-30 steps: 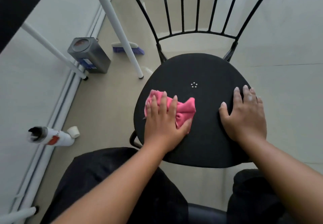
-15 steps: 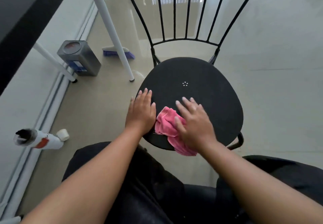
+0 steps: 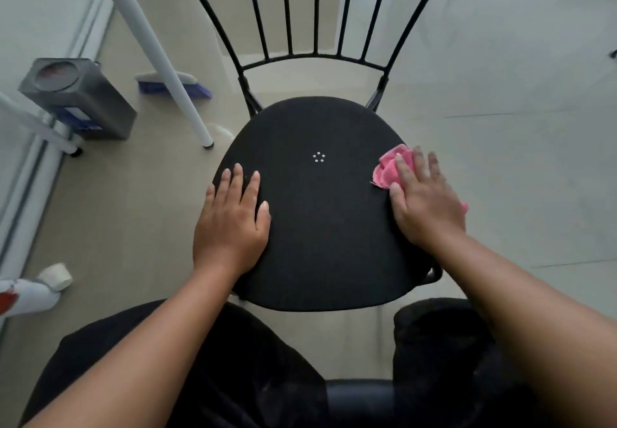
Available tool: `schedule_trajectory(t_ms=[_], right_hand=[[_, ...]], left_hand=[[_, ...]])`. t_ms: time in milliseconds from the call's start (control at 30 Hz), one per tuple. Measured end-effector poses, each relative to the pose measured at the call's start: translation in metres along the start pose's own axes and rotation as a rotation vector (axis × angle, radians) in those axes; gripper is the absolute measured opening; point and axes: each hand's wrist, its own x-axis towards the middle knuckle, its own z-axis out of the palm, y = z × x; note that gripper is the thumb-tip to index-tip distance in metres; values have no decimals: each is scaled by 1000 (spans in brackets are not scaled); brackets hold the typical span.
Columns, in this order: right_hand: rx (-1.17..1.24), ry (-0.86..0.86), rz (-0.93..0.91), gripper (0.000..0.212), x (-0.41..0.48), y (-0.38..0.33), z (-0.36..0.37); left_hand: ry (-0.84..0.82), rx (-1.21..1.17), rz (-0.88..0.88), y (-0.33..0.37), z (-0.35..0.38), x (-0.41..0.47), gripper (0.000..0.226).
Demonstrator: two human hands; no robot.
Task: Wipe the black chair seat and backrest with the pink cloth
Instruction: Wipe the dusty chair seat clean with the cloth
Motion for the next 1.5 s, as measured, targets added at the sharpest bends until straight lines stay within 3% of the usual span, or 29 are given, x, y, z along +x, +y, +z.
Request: schedule_trajectory(t_ms=[100,167,267,333,400,533,600,700,833,967,1100,1167,1300,1400,1500], right_hand=[[-19,-18,-196,56,-6,-57,11],[-43,-64,-430,56,-49,-76,19],[-90,-116,-695,53,-98,-45,19],[-147,-68,-614,53,-87,-10,14],[-152,-39,-385,56,-47,5,6],[-59,-8,-29,56,46,-40,0],[-46,-11,-86,55,71,-83,6],[-48,-52,-361,54,44,-130,16],[-89,-77,-580,52,-25,-77,14],[-122,-32,-268,56,23,-17,0],[-27,15,-13,56,114,-64,-3],[-21,21,-101,56,140,-106,2],[-45,-32,-473,52,121,-171,12],[-94,-86,-756,51,73,-139,12],[-97,-55,-638,52,60,-64,3]], left_hand=[[-4,-18,-5,-2,-1,1,56],[-7,-25,-10,-2,-2,1,57],[-14,-21,-8,-2,-2,-1,61],[-10,-26,-8,-2,-1,-1,57],[-7,-40,-8,-2,-1,0,56],[5,-46,-8,-3,-2,0,60],[7,-51,-15,-3,-2,1,62],[0,-51,-12,-4,-2,2,61],[5,-49,-11,-3,-1,1,63],[17,-40,-3,-2,0,0,61],[20,-51,-6,-3,0,0,60],[19,-58,-13,-4,1,1,59],[3,-62,-23,-3,-2,2,60],[0,-49,-19,-2,-3,0,62],[-2,-59,-19,-2,0,0,60]])
